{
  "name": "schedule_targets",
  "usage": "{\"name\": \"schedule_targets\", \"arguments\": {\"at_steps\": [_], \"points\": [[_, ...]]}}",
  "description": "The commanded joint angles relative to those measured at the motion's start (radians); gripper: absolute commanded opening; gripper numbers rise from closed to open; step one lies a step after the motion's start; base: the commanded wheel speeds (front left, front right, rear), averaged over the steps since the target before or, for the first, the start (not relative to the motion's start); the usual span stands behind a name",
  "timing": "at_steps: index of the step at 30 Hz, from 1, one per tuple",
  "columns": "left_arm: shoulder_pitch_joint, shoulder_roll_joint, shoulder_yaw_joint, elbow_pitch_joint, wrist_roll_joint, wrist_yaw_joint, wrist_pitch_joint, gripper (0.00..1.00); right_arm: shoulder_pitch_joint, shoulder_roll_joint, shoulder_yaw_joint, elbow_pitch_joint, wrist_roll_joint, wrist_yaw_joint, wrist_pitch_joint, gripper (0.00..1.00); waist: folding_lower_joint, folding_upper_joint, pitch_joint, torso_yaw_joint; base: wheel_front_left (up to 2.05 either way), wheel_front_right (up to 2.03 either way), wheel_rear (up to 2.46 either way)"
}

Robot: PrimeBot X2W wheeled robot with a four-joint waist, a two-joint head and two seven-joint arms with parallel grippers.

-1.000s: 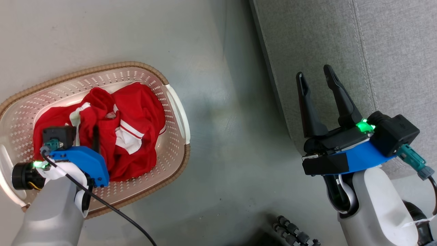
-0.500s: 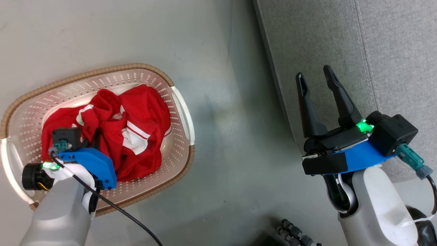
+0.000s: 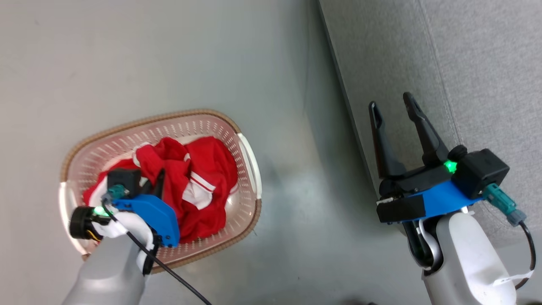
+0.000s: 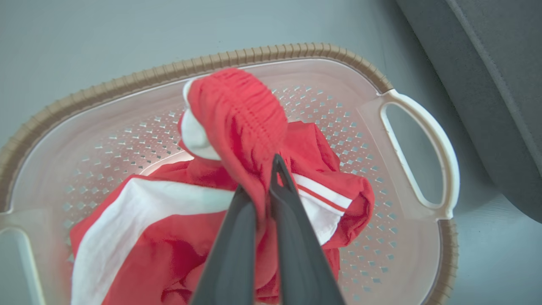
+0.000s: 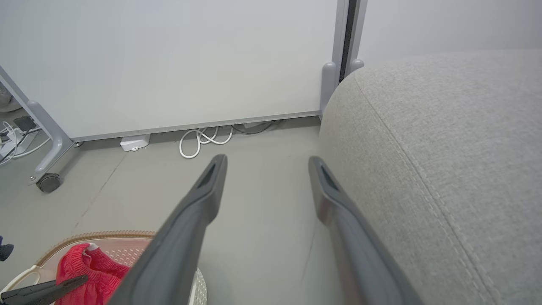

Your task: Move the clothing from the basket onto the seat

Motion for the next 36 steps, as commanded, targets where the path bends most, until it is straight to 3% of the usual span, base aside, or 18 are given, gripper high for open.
{"name": "schedule_targets", "arguments": {"at_steps": [1, 18, 36], "points": [[0.017, -0.009, -0.011, -0.007, 0.006, -0.006, -0.007, 0.00, 0.020, -0.002, -0.003, 0.009, -0.012, 0.000, -0.004, 1.00, 0.0000, 0.0000, -0.077, 0.039, 0.00, 0.00, 0.00], [0.096, -0.097, -0.137, -0.143, -0.031, -0.020, -0.018, 0.00, 0.160, -0.002, -0.018, 0.093, -0.066, 0.000, 0.008, 1.00, 0.0000, 0.0000, -0.443, 0.145, 0.00, 0.00, 0.00], [-0.044, -0.112, -0.385, -0.335, -0.206, -0.017, 0.023, 0.00, 0.297, -0.002, -0.014, 0.056, -0.058, 0.000, 0.074, 1.00, 0.0000, 0.0000, -0.650, 0.218, 0.00, 0.00, 0.00]]}}
